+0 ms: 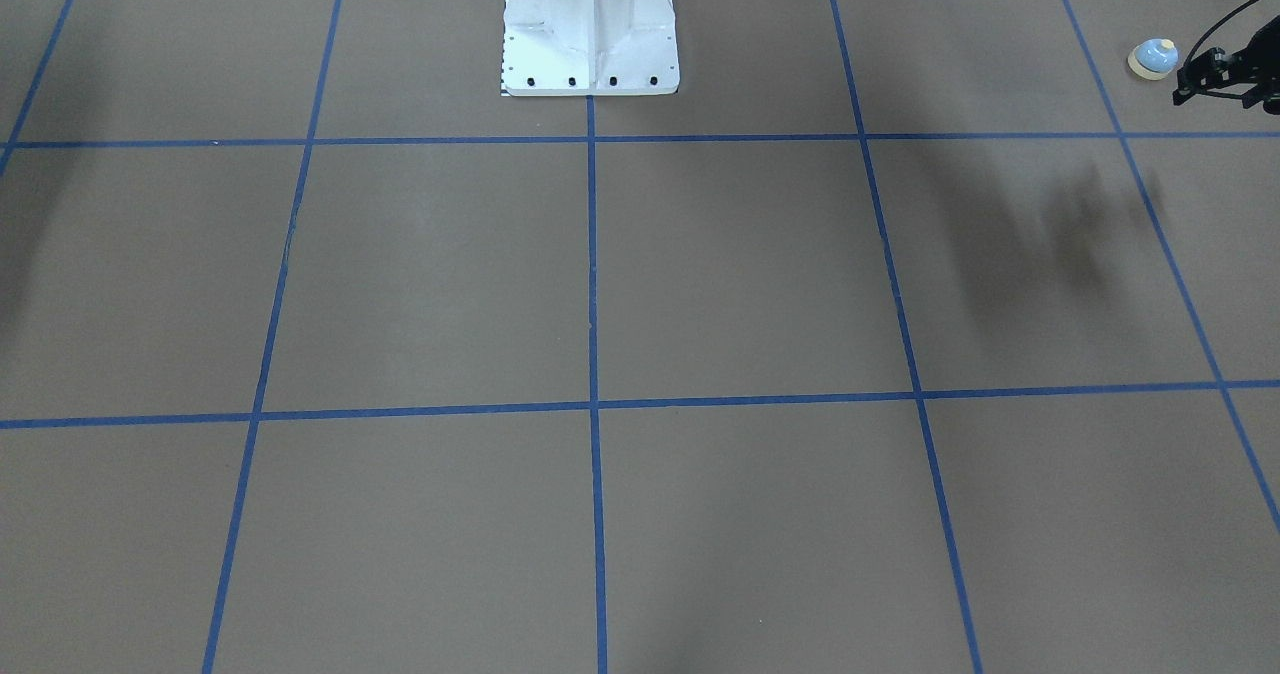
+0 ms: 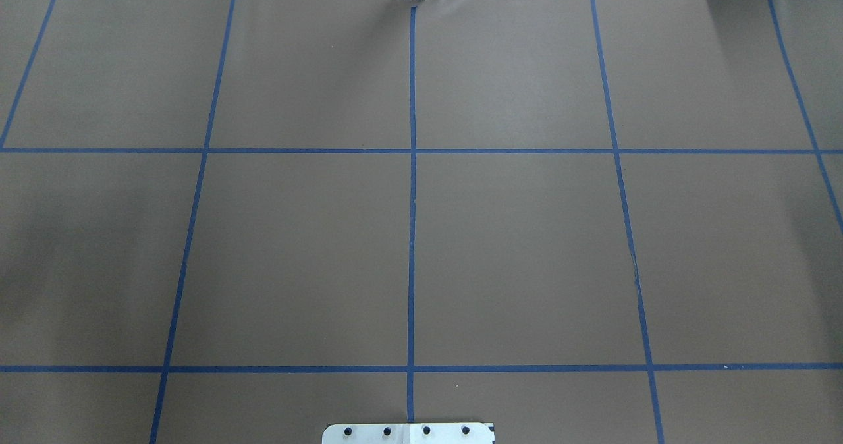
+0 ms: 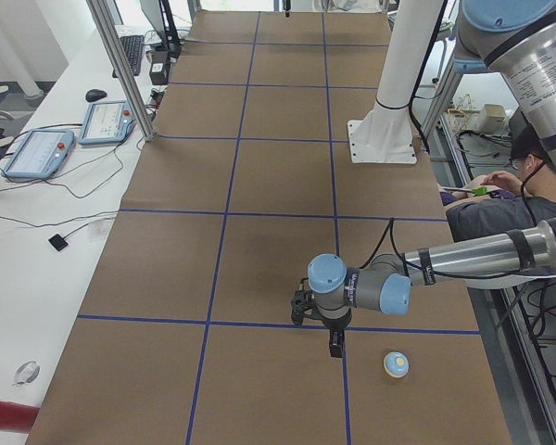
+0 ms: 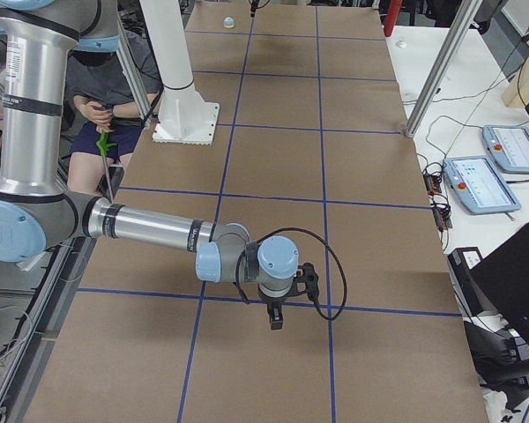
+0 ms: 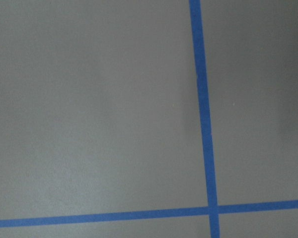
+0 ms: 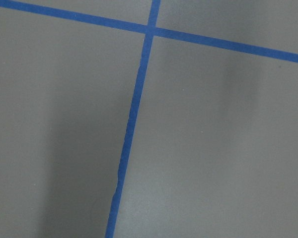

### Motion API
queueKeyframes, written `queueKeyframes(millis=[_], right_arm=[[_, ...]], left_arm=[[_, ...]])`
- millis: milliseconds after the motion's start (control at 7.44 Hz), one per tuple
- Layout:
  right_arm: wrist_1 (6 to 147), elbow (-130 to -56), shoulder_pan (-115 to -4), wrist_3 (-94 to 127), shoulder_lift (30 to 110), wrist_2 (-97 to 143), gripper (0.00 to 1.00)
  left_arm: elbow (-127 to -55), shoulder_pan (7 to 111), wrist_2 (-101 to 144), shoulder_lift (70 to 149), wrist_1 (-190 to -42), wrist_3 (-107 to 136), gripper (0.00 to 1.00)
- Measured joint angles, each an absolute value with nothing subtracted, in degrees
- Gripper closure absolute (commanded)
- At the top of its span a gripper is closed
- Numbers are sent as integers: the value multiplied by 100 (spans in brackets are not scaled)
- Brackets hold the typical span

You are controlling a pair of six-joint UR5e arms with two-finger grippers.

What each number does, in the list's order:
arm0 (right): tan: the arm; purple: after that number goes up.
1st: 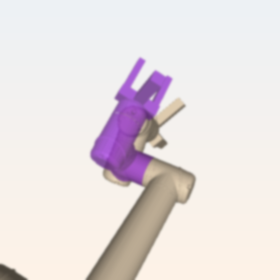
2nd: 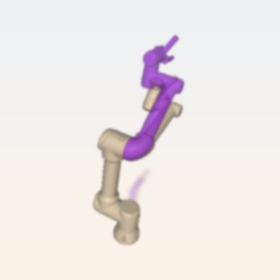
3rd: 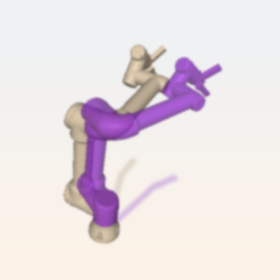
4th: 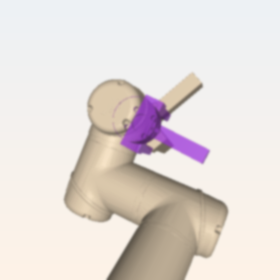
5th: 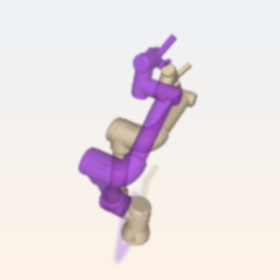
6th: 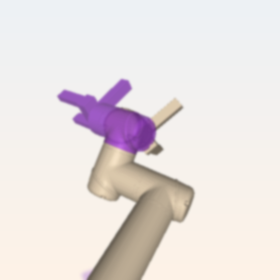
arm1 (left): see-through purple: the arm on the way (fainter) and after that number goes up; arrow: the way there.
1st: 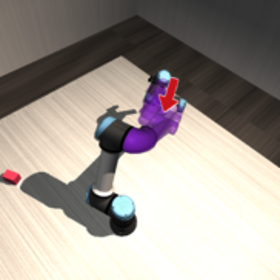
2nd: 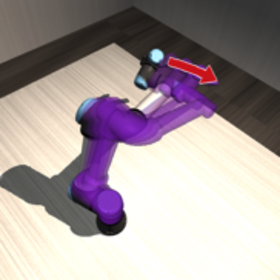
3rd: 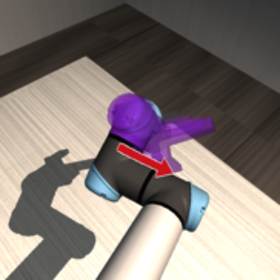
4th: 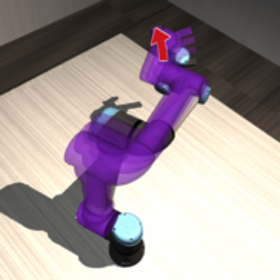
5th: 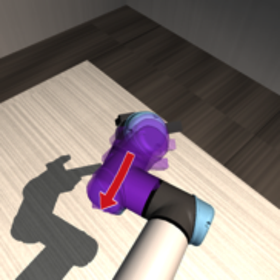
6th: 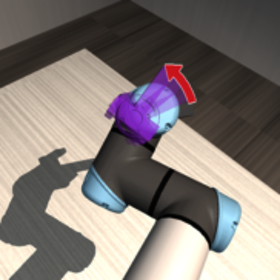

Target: Place and press bell with both arms

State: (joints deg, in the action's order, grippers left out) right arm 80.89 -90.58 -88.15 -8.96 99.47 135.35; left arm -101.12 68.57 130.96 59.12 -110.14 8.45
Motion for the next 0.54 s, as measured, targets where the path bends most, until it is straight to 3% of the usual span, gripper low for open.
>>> queueKeyframes(millis=[537], right_arm=[[8043, -9062, -8816, -897, 10039, 13530, 0]], left_arm=[[-9632, 6200, 13096, 5745, -11221, 785, 1]])
